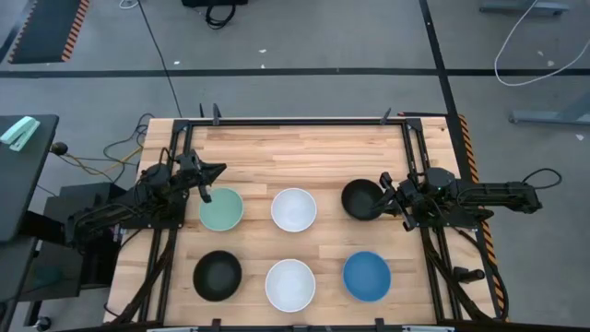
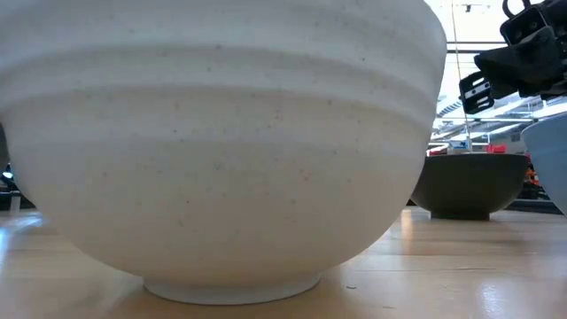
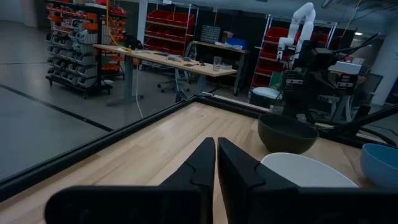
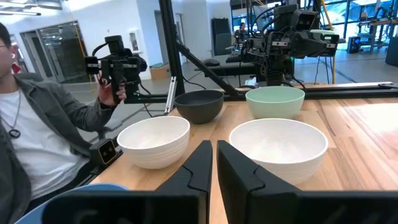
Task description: Nest bowls inside each other
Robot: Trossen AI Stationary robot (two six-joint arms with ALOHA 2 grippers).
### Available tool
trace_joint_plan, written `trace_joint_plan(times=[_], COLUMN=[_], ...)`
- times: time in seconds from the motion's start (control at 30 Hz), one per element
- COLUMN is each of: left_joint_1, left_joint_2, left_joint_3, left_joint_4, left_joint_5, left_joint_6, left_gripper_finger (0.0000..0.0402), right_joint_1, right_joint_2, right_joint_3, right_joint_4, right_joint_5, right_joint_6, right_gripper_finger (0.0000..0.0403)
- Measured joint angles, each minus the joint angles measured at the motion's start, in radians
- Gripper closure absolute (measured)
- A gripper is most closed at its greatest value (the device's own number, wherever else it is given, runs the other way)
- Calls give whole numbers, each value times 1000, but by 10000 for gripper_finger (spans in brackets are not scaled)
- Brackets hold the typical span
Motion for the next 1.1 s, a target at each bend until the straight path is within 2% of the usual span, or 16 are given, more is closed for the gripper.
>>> trace_joint_plan(times=[0.37, 0.67, 0.9, 0.97, 1.1], left_joint_1=[0, 0, 0, 0, 0], left_joint_2=[0, 0, 0, 0, 0], left_joint_3=[0, 0, 0, 0, 0], left_joint_4=[29, 145, 158, 158, 158], left_joint_5=[0, 0, 0, 0, 1], left_joint_6=[0, 0, 0, -7, -38], left_gripper_finger=[366, 378, 374, 373, 375], right_joint_1=[0, 0, 2, 2, -1], right_joint_2=[0, 0, 0, 0, 0], right_joint_3=[0, 0, 0, 0, 22], right_joint_4=[0, 41, 78, 114, 171], right_joint_5=[0, 0, 6, 48, 234], right_joint_6=[-1, -11, 72, 122, 269], right_gripper_finger=[370, 370, 370, 370, 370])
